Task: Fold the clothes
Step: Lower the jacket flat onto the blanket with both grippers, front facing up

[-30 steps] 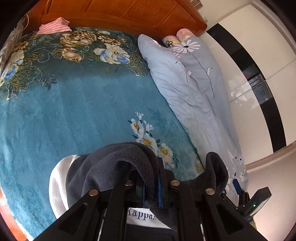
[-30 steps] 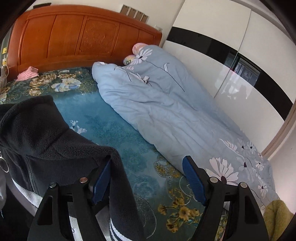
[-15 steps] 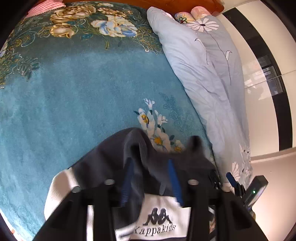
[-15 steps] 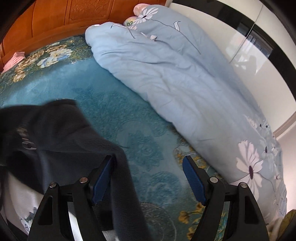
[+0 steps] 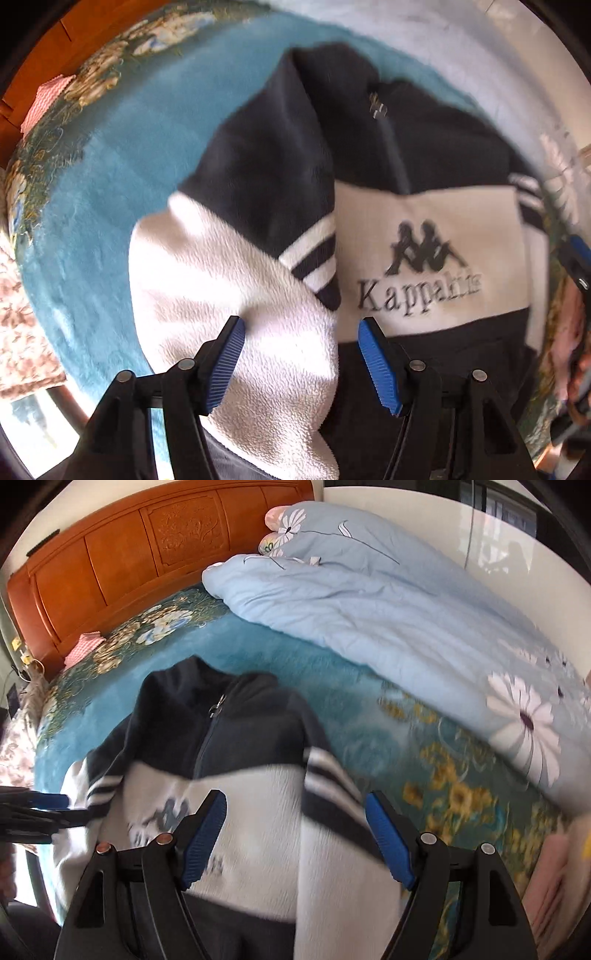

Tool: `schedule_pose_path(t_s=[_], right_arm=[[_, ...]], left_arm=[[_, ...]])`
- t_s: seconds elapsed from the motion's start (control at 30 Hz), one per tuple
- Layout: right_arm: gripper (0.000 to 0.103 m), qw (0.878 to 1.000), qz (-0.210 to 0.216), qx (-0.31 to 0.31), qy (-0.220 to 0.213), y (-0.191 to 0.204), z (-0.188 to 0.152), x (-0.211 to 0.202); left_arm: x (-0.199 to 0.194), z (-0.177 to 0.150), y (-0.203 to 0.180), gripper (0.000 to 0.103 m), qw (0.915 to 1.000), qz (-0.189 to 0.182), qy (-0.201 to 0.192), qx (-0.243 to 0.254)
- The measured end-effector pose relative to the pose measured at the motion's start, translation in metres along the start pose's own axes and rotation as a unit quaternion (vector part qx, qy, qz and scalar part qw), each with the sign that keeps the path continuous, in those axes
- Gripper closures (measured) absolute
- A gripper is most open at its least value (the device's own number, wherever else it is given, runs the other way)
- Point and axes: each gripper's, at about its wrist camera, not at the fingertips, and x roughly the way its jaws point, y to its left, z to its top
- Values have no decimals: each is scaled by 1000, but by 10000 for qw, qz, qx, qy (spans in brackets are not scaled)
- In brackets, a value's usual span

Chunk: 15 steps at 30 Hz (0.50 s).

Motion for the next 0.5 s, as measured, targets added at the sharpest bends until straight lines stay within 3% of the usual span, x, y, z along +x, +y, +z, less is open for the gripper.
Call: schedule_pose_path(t_s=[0.1, 0.13, 0.17, 0.2, 0.27, 0.37, 0.5], right_arm=[[24, 9998, 115, 174, 29, -3, -23, -13], [24, 9996, 133, 225, 59, -5, -30, -16], [24, 9995, 145, 281, 85, -7, -36, -19], [24, 9992, 140, 351, 100, -10, -42, -22], [24, 9988, 149, 451, 149, -17, -51, -26], [24, 9984, 92, 517, 218, -30, -62, -31], [24, 9978, -31, 619, 241, -49, -74, -34]], left_arm=[[-2, 4, -2, 35, 9996, 248, -52, 86], [-3, 5, -1, 42, 9994, 319, -89, 102], [-5, 6, 0, 51, 9991, 389, -125, 117], [-7, 7, 2, 71, 9987, 460, -162, 133], [-10, 8, 4, 89, 9978, 601, -236, 164], [-21, 12, 13, 93, 9956, 807, -423, 197], [-62, 26, 60, 93, 9872, 1340, -867, -67]])
